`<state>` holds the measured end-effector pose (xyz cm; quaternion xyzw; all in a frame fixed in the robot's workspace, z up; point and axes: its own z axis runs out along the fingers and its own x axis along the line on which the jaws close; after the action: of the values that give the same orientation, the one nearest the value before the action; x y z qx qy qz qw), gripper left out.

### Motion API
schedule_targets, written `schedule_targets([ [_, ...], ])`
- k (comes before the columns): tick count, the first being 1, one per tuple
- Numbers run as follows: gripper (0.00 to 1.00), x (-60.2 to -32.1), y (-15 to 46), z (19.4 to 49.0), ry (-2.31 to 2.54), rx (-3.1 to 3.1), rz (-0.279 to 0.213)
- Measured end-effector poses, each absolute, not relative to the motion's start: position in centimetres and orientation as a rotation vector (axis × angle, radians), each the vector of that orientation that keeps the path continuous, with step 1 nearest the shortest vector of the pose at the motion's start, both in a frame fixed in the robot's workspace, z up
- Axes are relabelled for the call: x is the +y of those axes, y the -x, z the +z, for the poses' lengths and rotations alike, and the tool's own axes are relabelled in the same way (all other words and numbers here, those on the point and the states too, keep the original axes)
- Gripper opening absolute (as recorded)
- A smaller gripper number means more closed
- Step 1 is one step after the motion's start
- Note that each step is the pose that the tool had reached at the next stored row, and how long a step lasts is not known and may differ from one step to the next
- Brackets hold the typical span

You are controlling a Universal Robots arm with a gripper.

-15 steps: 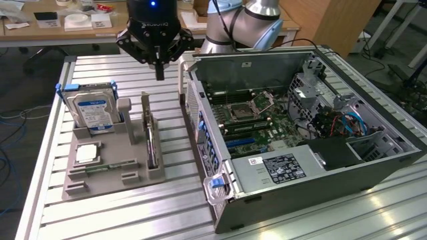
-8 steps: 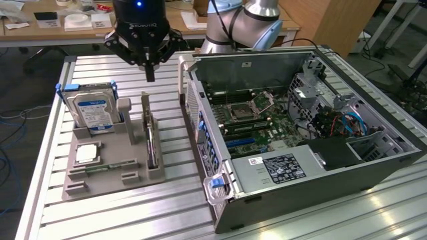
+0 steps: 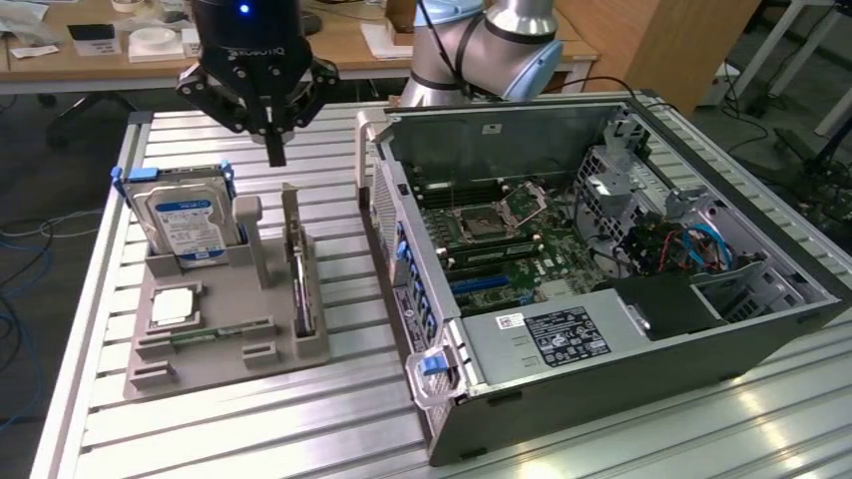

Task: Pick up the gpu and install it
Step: 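Reach for the gpu, then pick up the gpu and move the gpu toward the slot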

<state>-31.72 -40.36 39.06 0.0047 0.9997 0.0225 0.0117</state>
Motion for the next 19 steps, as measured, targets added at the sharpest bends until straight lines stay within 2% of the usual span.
schedule_targets([
  [16, 0.11, -40.36, 31.86, 39.06, -0.012, 3.117, 0.07],
  [18, 0.23, -40.36, 31.86, 39.06, -0.013, 3.117, 0.07],
  [19, 0.23, -40.36, 31.86, 39.06, -0.013, 3.117, 0.07],
])
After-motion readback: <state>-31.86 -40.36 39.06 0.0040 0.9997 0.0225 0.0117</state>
